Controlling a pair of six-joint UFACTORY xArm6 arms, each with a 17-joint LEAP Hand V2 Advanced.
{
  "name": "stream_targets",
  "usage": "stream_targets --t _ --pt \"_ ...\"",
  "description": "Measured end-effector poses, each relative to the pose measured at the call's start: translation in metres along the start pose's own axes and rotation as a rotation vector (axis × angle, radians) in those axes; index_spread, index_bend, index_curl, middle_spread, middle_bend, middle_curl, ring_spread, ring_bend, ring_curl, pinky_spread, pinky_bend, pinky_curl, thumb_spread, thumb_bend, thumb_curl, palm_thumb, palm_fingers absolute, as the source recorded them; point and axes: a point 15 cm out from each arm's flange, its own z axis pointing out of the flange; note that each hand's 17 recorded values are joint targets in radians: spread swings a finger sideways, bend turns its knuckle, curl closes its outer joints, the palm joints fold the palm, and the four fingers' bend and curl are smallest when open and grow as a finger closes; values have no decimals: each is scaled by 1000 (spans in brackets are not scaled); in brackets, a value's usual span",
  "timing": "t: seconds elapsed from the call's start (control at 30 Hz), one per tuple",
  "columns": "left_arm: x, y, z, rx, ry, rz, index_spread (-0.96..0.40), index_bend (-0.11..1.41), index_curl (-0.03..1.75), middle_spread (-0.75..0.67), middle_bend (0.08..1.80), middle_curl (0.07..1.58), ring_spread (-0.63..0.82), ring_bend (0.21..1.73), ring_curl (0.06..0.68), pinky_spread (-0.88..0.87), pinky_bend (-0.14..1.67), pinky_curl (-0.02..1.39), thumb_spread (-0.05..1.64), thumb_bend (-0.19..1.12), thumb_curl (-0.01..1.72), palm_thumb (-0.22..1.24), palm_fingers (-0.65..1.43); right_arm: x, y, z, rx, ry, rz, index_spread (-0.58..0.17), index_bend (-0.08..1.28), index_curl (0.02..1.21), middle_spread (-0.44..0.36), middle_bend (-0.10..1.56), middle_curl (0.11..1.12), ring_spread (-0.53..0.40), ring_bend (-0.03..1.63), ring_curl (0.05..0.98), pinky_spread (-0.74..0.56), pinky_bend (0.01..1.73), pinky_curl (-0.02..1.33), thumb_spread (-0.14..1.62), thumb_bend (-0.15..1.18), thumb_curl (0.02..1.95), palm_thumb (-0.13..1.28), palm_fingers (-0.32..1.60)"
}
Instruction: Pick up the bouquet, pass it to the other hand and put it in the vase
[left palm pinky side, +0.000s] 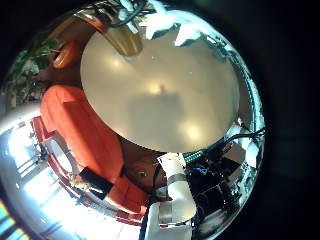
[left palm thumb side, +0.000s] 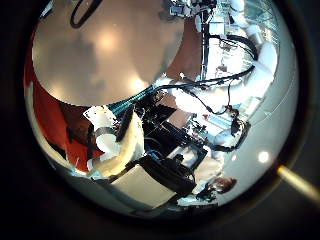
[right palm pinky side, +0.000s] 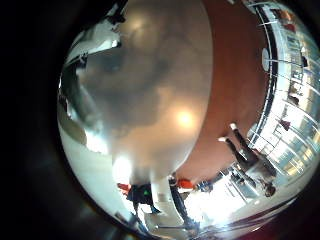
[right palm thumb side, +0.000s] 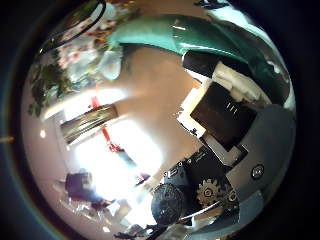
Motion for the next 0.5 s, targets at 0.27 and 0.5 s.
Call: stream_targets --t 0.27,0.5 --pt "-3 -8 -6 20 16 -14 75 173 341 426 189 313 592 433 210 539 199 323 1117 -21 331 431 73 -37 38 -79 100 -127 -88 -237 1168 878 -176 1292 900 -222 1438 688 -149 1580 409 877 151 849 1175 1096" --pt "-11 -15 -35 132 63 -81 76 185 350 412 193 316 576 428 208 527 191 317 1126 -24 323 402 111 -81 71 -147 223 -385 -208 -220 1189 866 -163 1310 895 -214 1443 711 -140 1561 451 847 148 948 1156 1096"
